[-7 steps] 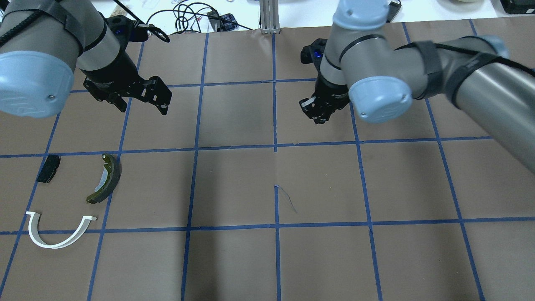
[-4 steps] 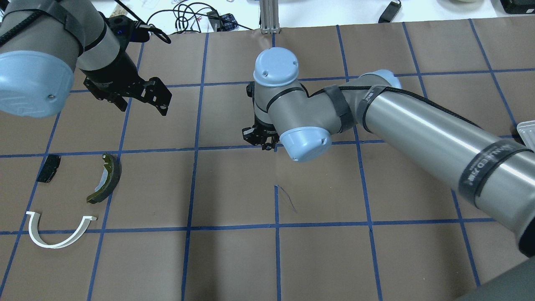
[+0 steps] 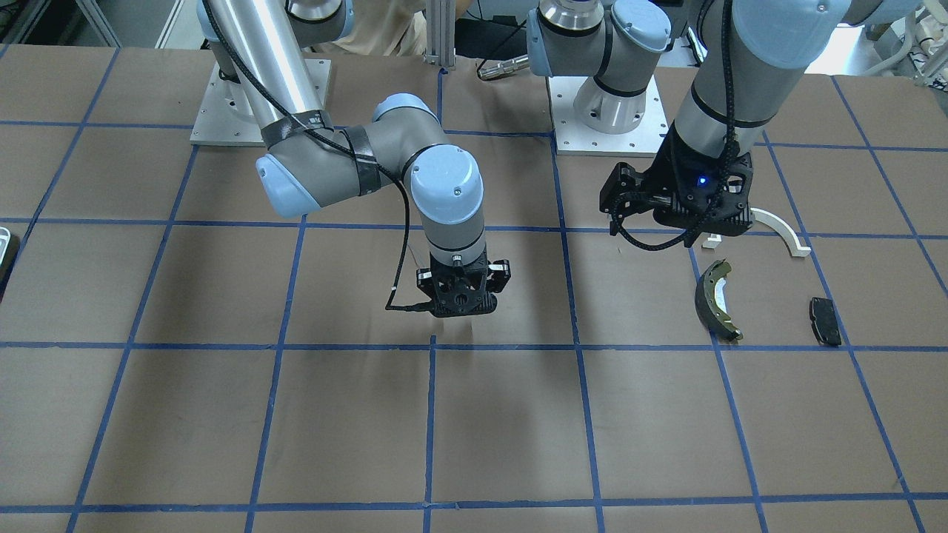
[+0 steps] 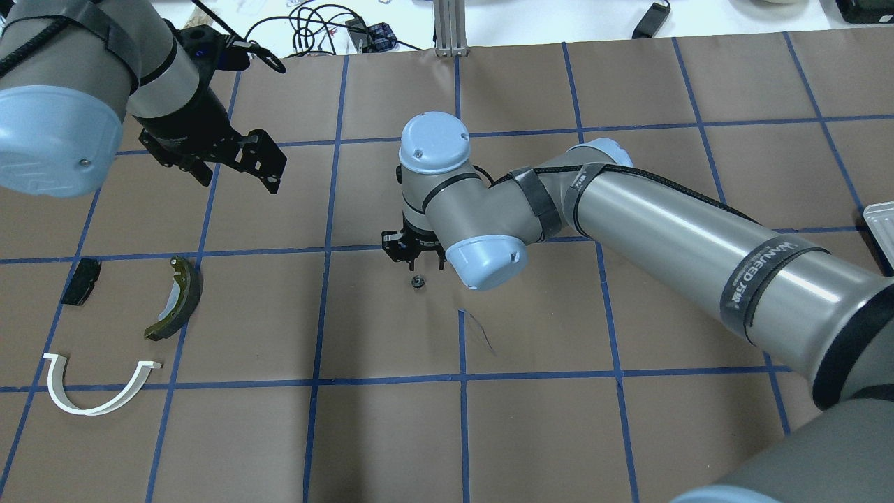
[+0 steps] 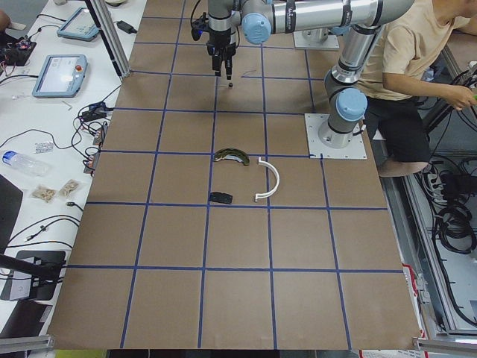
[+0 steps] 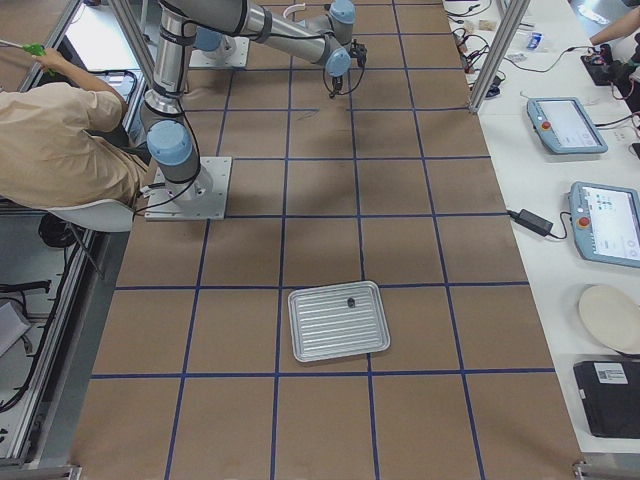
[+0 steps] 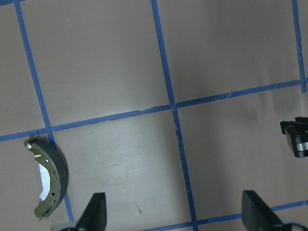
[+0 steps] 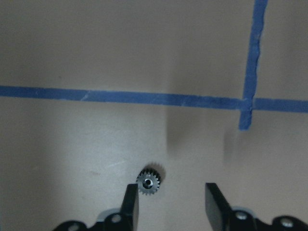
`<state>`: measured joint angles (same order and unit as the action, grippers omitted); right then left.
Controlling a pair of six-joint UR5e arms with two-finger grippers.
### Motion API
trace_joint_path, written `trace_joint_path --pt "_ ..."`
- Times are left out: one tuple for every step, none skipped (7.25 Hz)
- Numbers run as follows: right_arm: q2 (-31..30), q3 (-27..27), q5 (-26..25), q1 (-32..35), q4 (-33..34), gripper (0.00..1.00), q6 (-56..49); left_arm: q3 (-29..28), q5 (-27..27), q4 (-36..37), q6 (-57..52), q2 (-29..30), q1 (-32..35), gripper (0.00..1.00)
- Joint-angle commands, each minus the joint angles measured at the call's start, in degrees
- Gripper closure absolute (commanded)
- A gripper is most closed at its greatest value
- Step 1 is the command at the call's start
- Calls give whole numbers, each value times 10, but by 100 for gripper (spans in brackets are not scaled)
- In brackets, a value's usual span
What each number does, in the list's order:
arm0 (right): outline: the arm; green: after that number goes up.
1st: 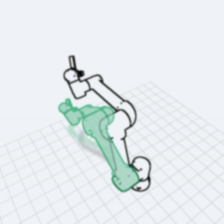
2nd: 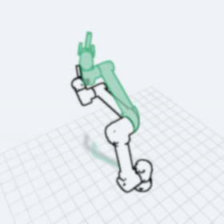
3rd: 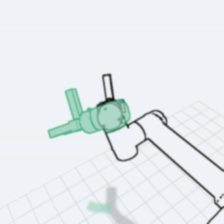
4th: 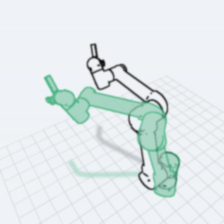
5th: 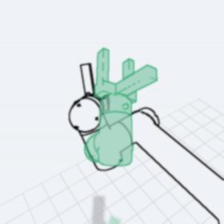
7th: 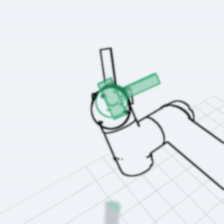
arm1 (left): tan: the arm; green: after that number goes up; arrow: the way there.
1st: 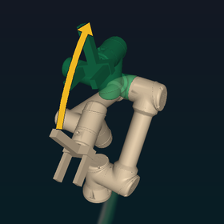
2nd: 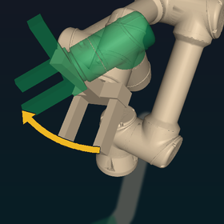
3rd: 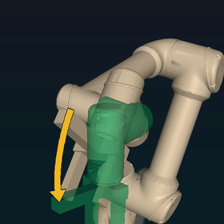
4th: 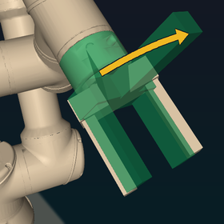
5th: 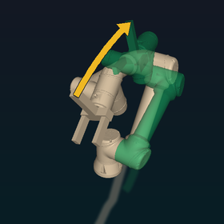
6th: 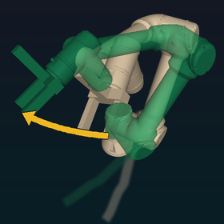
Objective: Place bearing gear from tray to pile
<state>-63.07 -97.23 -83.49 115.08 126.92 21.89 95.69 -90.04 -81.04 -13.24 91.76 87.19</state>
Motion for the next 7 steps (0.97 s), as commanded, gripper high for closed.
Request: trace_joint_path --pt "-47 -1 -49 -86 -43 0 -154 -4 1 0 -11 3 1 0" --pt "-76 -1 -52 -157 -77 0 -283 -9 2 0 -7 7 0 0" --pt "-108 1 -52 -223 -120 0 -387 0 9 0 0 16 2 0" --pt "-131 3 -54 -289 -154 0 -498 2 6 3 45 27 11 0" --pt "-145 5 -60 -361 -164 0 -584 8 9 7 78 39 31 0" --pt "-148 4 -69 -420 -167 0 -690 12 6 17 117 52 53 0" --pt "-144 5 -70 -483 -160 0 -806 12 9 36 208 64 63 0"
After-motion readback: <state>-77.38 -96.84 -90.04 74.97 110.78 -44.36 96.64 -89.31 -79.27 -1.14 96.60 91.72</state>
